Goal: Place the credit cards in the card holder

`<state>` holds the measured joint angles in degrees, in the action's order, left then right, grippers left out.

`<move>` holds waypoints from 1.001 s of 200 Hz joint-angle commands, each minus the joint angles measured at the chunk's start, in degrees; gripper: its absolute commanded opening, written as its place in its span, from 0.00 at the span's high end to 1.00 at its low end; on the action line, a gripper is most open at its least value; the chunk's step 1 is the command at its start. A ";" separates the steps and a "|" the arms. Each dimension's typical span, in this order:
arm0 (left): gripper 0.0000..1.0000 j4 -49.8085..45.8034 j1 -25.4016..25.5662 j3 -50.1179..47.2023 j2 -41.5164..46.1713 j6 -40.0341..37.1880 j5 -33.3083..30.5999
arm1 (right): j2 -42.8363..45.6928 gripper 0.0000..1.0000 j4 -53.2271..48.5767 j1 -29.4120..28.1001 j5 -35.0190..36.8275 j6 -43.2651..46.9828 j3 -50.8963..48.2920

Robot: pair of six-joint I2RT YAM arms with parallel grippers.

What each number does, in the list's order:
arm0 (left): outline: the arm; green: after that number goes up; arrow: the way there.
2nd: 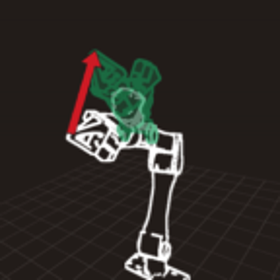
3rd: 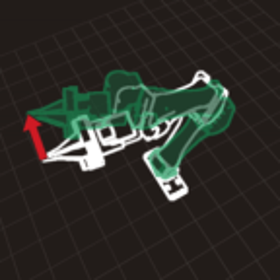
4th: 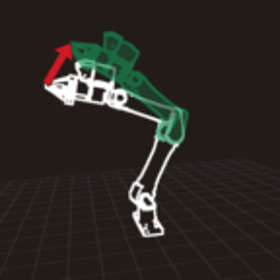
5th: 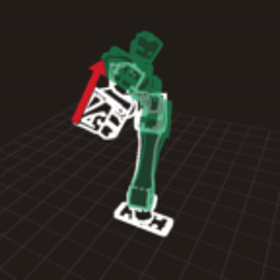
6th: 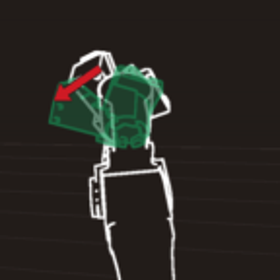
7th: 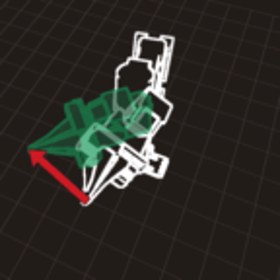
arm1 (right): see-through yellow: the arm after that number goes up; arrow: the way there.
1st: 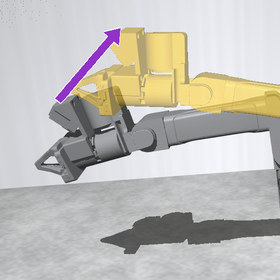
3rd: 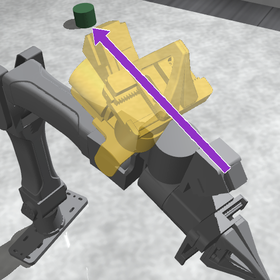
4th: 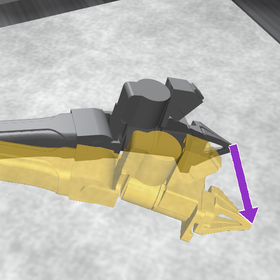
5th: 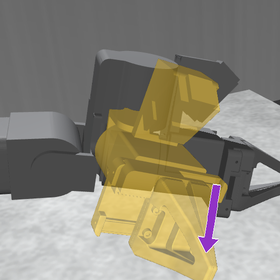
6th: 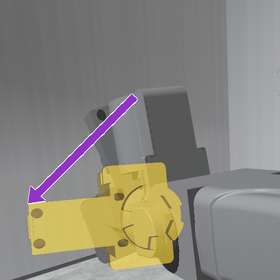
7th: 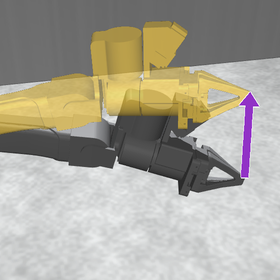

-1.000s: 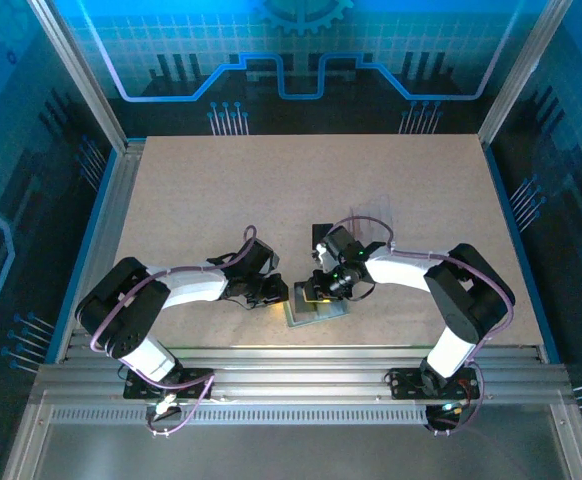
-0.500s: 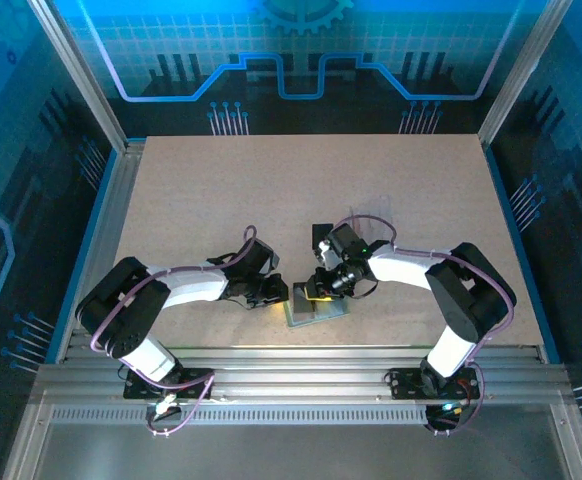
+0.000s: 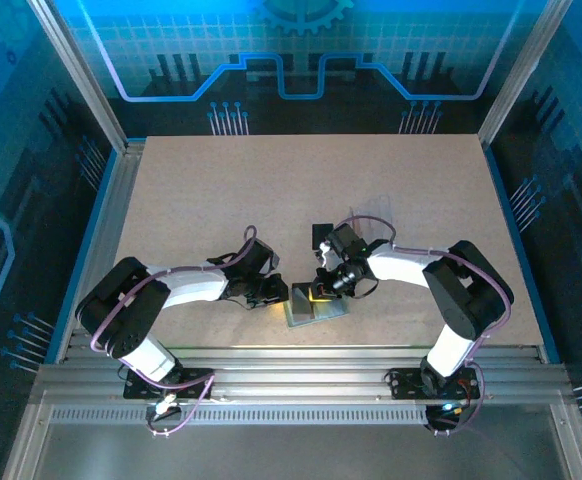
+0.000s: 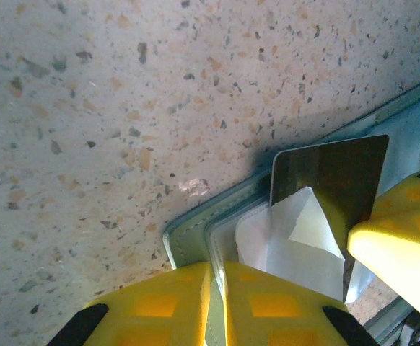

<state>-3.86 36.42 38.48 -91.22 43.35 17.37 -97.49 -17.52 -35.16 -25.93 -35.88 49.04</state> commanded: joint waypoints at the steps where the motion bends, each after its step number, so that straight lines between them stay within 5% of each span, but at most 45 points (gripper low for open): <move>1: 0.85 -4.67 0.57 -1.21 -3.09 -1.50 -1.01 | -0.92 1.00 -5.32 1.14 1.28 2.48 1.06; 200: 0.85 -3.33 0.57 -2.24 -3.49 -1.78 -0.75 | -5.84 1.00 -15.26 -1.74 3.43 10.22 9.69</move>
<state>-3.73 36.38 38.46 -91.39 42.94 17.39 -102.19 -30.11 -35.51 -24.18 -26.50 57.76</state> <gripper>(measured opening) 0.154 0.051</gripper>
